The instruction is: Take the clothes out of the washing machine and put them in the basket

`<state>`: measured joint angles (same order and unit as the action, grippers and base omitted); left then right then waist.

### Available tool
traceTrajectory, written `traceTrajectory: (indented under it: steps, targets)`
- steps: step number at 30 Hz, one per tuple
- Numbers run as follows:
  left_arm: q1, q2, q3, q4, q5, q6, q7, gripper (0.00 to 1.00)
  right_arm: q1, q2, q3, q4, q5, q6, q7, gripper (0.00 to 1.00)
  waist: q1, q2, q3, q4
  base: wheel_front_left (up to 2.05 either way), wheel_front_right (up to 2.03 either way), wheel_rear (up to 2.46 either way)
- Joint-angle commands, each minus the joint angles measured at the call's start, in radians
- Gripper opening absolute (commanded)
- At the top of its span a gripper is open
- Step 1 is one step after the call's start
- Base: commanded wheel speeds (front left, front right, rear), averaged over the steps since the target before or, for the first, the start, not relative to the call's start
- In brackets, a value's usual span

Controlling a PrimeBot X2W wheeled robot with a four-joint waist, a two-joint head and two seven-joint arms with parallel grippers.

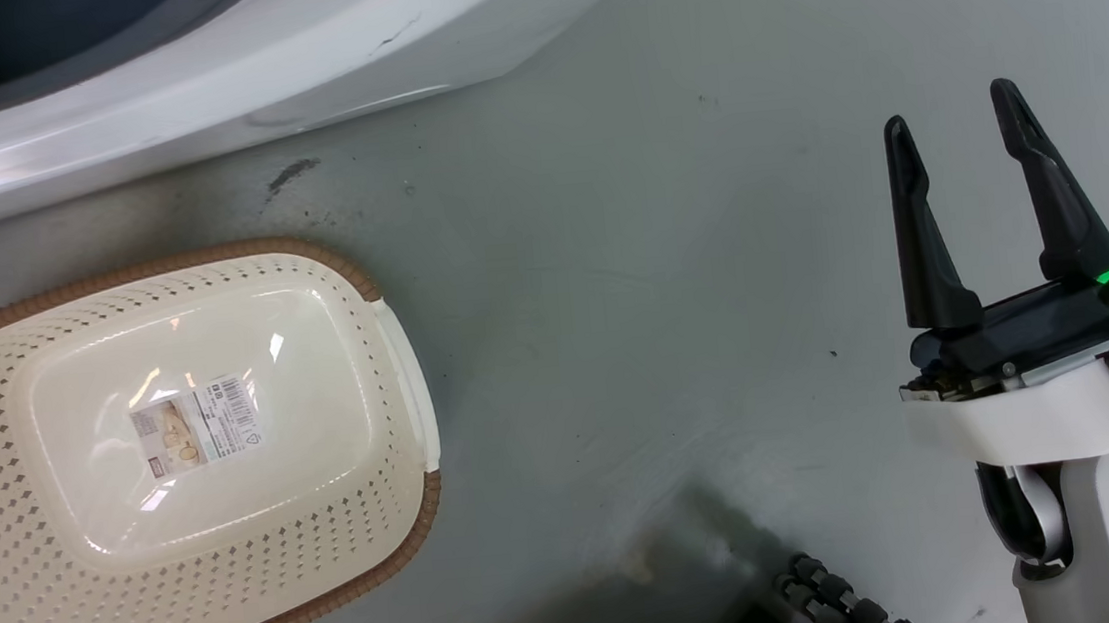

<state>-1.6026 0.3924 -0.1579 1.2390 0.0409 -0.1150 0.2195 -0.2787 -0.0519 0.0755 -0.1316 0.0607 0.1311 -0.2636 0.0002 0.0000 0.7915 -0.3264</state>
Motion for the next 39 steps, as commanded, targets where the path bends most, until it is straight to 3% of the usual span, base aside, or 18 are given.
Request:
traceTrajectory:
  steps: [1, 12, 13, 14, 15, 31, 39]
  targets:
    - [-0.014, 0.004, -0.008, 0.008, 0.006, -0.003, 0.019, 1.0, -0.008, 0.003, 0.006, -0.007, 0.0, -0.001, -0.002, 1.0, -0.0002, 0.0, 0.011, -0.007, 0.0, 0.0, 0.0]
    - [-0.021, -0.004, -0.023, 0.03, -0.018, -0.006, 0.085, 1.0, -0.015, 0.003, 0.018, -0.009, 0.003, -0.001, -0.002, 1.0, -0.0002, 0.0, 0.03, -0.009, 0.0, 0.0, 0.0]
    - [-0.021, -0.002, -0.027, 0.031, -0.018, -0.007, 0.088, 0.84, -0.017, 0.003, 0.017, -0.01, 0.005, -0.001, -0.002, 1.0, -0.0002, 0.0, 0.03, -0.01, 0.0, 0.0, 0.0]
    - [-0.02, -0.003, -0.029, 0.033, -0.023, -0.008, 0.091, 0.09, -0.018, 0.003, 0.016, -0.011, 0.006, -0.001, -0.002, 1.0, -0.0002, 0.0, 0.03, -0.01, 0.0, 0.0, 0.0]
    - [-0.02, -0.003, -0.029, 0.032, -0.027, -0.007, 0.083, 0.0, -0.017, 0.003, 0.015, -0.011, 0.007, -0.001, -0.002, 1.0, -0.0002, 0.0, 0.03, -0.011, 0.0, 0.0, 0.0]
    - [0.048, -0.018, -0.045, -0.006, -0.06, 0.014, -0.128, 0.0, 0.009, 0.003, 0.016, -0.005, -0.02, -0.001, -0.002, 1.0, -0.0002, 0.0, -0.054, 0.017, 0.0, 0.0, 0.0]
    - [0.15, -0.067, -0.046, -0.004, -0.093, 0.005, -0.275, 0.0, 0.015, 0.003, -0.032, 0.001, -0.056, -0.001, -0.002, 1.0, -0.0002, 0.0, -0.151, 0.071, 0.0, 0.0, 0.0]
